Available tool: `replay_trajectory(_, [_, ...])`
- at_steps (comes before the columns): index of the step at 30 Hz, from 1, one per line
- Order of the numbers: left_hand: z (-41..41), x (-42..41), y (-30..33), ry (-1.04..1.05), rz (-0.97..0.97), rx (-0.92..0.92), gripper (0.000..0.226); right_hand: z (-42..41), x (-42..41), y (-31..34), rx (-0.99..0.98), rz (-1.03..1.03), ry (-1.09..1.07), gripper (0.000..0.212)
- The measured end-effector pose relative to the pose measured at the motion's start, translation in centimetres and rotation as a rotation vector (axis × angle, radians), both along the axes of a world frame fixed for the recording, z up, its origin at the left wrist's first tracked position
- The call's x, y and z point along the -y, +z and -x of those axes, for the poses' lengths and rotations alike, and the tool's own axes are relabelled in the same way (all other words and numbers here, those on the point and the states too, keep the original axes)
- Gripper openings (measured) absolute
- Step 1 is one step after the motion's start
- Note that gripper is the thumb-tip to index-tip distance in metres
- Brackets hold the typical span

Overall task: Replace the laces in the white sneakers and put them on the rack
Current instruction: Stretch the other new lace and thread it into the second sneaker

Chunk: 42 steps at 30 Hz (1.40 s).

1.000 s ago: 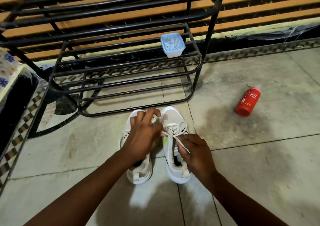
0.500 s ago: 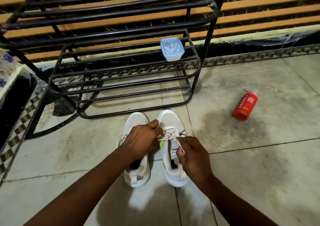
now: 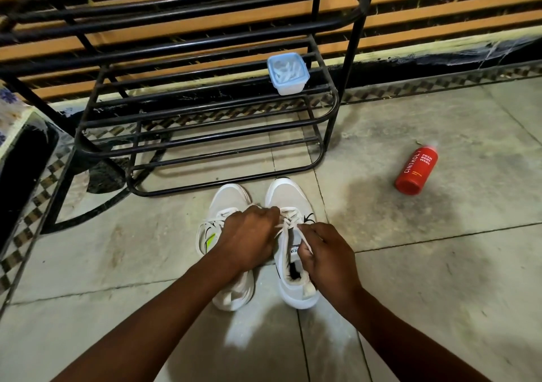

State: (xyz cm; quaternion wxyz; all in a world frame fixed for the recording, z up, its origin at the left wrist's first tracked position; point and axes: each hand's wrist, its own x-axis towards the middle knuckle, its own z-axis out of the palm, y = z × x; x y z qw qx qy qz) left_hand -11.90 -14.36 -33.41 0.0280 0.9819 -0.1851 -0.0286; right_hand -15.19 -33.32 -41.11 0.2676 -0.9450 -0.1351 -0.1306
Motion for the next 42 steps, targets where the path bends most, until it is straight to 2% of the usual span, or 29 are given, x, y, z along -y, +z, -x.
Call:
replay_trajectory(4, [-0.2,-1.0,1.6,0.13,0.362,0.082,0.01,-0.1,0.2,0.4,0.034,0.008,0.014,0.041])
replay_trajectory(8, [-0.3,-1.2,4.0,0.193,0.651,-0.025,0.009,-0.6,0.1,1.8,-0.01,-0.12,0.044,0.035])
replay_trajectory(11, [-0.3,-0.9,5.9,0.21,0.826,-0.084,0.007,-1.4,-0.6,4.3,-0.049,-0.325,0.07,0.034])
replay_trajectory(14, [-0.6,-0.8,7.3,0.191,0.946,-0.026,0.007,-2.6,-1.3,7.7,-0.214,-0.605,0.134,0.053])
replay_trajectory(16, [-1.0,-0.9,8.0,0.204,1.074,-0.018,0.008,-3.5,-1.9,9.6,-0.295,-0.738,0.202,0.057])
replay_trajectory(19, [-1.1,-1.2,9.0,0.201,1.186,-0.021,0.004,-4.6,-2.6,11.9,-0.378,-0.879,0.247,0.047])
replay_trajectory(21, [-1.4,-1.8,9.7,0.175,1.22,-0.013,0.004,-5.0,-2.8,13.0,-0.409,-0.932,0.281,0.032])
replay_trajectory(23, [-2.0,-2.7,10.2,0.156,1.213,0.006,0.006,-5.3,-2.7,13.5,-0.373,-0.925,0.293,0.013])
replay_trajectory(27, [-3.0,-5.3,9.7,0.188,1.06,0.027,0.01,-5.9,-1.7,13.7,-0.24,-0.924,0.187,0.005])
replay_trajectory(32, [-3.1,-10.5,4.7,0.354,0.968,-0.061,0.008,-6.7,-0.1,12.5,-0.255,-1.025,0.031,0.008])
replay_trajectory(35, [-2.3,-13.6,1.6,0.48,0.865,-0.065,0.019,-7.1,0.5,11.9,-0.277,-1.043,-0.023,0.007])
replay_trajectory(39, [-0.7,-16.1,-0.8,0.602,0.675,-0.034,0.027,-7.8,0.9,11.1,-0.28,-1.018,-0.087,0.008])
replay_trajectory(42, [0.1,-16.9,-1.1,0.665,0.628,-0.031,0.026,-8.2,1.1,10.1,-0.239,-0.947,-0.142,0.008])
